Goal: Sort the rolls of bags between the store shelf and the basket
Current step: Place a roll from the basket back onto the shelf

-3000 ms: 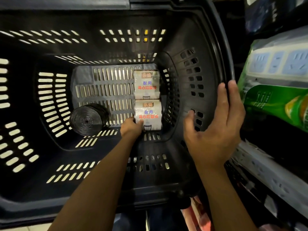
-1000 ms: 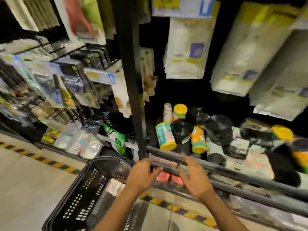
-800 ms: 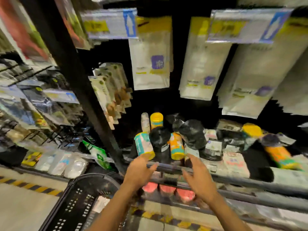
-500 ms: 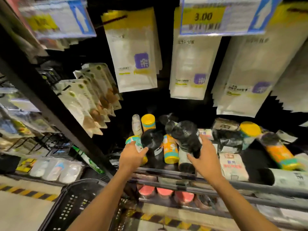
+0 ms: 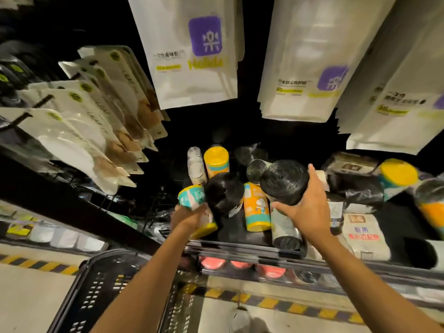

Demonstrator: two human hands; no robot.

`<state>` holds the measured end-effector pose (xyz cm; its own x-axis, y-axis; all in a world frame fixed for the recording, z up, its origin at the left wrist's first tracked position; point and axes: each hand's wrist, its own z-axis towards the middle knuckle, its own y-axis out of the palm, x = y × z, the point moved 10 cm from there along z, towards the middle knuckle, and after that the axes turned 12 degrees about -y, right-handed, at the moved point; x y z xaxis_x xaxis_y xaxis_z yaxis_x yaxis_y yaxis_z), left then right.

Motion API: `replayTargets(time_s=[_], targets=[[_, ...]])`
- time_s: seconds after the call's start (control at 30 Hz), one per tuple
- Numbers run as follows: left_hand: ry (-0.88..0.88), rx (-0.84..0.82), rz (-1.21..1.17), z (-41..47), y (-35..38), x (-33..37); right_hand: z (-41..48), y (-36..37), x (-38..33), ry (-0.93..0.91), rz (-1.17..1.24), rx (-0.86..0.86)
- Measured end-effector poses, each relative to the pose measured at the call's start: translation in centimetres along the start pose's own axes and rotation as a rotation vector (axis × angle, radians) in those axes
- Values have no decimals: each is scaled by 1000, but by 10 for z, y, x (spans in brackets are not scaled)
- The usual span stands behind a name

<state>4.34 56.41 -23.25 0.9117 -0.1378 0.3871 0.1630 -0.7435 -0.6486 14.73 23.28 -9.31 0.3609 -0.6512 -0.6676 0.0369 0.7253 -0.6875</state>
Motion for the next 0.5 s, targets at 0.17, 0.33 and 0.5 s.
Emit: replayTargets(time_s=[0.17,0.33,0.5], targets=[[-72,-24,-84,8,4,-7,3,-3,-5,-42,-7,29],[-58,-4,-150,-2,-6,-8,5,-15,-16,-72,54,51],[18,53,-208,-19,-23,-6,-7,-22,-22,-37,70,22]])
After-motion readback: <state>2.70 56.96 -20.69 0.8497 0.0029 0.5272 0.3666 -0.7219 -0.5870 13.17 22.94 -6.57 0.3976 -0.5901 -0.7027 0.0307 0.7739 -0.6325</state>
